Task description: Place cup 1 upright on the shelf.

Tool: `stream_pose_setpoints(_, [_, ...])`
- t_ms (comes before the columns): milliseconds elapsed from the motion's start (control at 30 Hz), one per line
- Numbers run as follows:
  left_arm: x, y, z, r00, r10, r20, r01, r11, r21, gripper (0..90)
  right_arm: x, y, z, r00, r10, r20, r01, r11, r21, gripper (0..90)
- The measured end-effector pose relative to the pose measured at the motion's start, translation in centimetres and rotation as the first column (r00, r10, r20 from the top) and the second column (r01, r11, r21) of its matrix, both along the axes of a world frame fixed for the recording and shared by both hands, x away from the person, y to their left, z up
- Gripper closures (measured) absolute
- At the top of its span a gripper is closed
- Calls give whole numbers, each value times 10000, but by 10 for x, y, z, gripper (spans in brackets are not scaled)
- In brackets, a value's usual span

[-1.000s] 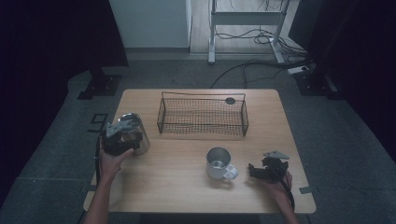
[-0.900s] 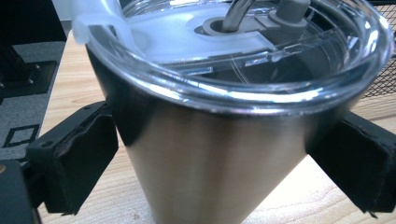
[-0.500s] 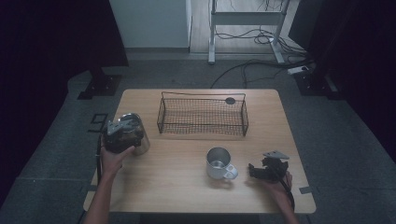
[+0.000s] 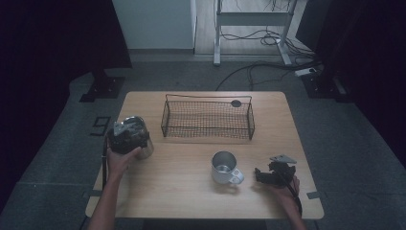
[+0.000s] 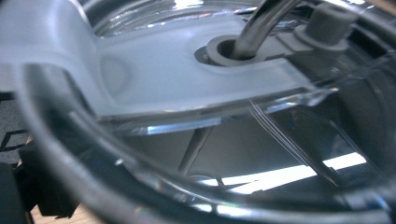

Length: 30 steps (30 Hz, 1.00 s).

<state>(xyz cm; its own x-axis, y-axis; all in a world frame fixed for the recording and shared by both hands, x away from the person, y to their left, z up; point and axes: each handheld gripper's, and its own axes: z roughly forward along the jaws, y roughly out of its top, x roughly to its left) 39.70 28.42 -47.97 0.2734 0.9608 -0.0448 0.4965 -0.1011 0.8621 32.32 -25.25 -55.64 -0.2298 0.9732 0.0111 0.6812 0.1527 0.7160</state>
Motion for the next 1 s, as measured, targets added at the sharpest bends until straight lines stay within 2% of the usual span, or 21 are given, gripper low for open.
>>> stream_pose_setpoints(333, [3,-3,-3,9998,33,217,-34,10000,68,33,0,0,0,10000,-4,-2,4,10000,3,0])
stream_pose_setpoints(767, [1,-1,-1,9999,58,90,-59,9999,125,40,0,0,0,10000,-3,-3,3,10000,4,1])
stream_pose_setpoints(967, [0,0,0,9999,128,85,-129,9999,36,41,0,0,0,10000,-3,-4,3,10000,4,1])
stream_pose_setpoints(1000, [-1,-1,1,9999,113,120,-112,9999,-120,41,0,0,0,10000,-9,5,9,10000,6,2])
